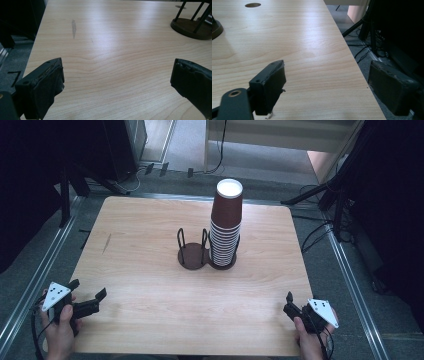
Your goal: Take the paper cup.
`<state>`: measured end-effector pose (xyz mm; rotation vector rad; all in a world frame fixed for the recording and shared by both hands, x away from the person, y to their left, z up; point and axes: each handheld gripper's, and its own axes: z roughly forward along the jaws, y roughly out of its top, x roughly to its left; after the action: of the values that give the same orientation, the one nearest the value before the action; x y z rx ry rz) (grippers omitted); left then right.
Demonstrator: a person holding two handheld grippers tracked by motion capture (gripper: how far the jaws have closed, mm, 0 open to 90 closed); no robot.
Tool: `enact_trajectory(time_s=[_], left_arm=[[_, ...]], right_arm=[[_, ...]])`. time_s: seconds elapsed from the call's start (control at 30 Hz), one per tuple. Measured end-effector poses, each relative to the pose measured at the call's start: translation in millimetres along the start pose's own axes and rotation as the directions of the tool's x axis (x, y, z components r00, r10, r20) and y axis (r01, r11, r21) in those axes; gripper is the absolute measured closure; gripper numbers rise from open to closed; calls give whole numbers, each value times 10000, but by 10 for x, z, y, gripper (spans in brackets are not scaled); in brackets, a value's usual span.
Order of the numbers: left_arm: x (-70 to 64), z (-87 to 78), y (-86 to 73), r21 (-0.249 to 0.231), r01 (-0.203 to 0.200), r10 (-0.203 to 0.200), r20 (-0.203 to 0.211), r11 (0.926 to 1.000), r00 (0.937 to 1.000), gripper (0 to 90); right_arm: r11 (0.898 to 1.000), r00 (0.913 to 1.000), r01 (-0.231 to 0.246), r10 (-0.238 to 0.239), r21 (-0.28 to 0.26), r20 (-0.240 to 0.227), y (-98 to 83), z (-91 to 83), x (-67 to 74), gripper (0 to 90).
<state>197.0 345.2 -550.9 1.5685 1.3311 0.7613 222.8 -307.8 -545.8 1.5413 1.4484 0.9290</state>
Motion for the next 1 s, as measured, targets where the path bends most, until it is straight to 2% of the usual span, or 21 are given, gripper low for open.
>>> enact_trajectory(time_s=[0.07, 0.2, 0.37, 0.43, 0.63, 0.67, 1.0], left_arm=[[-1, 3, 1, 18, 4, -4, 2, 10000, 10000, 0], [7, 4, 2, 56, 86, -86, 27, 9999, 10000, 0], [12, 12, 6, 123, 117, -118, 22, 9999, 9999, 0], [13, 13, 6, 148, 147, -149, 80, 9998, 9999, 0], [11, 16, 7, 164, 152, -154, 94, 9997, 9998, 0], [12, 13, 6, 154, 155, -157, 101, 9998, 9998, 0], [18, 13, 6, 173, 203, -205, 131, 9996, 9997, 0]], right_arm=[[9999, 10000, -45, 44, 107, 44, 3, 6, 1, 127], [9998, 9999, 158, -159, 91, 62, 22, 1, 1, 133], [9999, 9998, -117, 117, -27, -150, 116, -46, 28, 138], [9997, 9999, 87, -89, -207, -115, 170, -76, 69, 137], [9982, 9976, 422, -444, -424, -529, 314, -120, 226, 135], [9959, 9955, 690, -725, -588, -607, 362, -129, 309, 134], [9935, 9903, 738, -833, -867, -1111, 525, -124, 565, 131]])
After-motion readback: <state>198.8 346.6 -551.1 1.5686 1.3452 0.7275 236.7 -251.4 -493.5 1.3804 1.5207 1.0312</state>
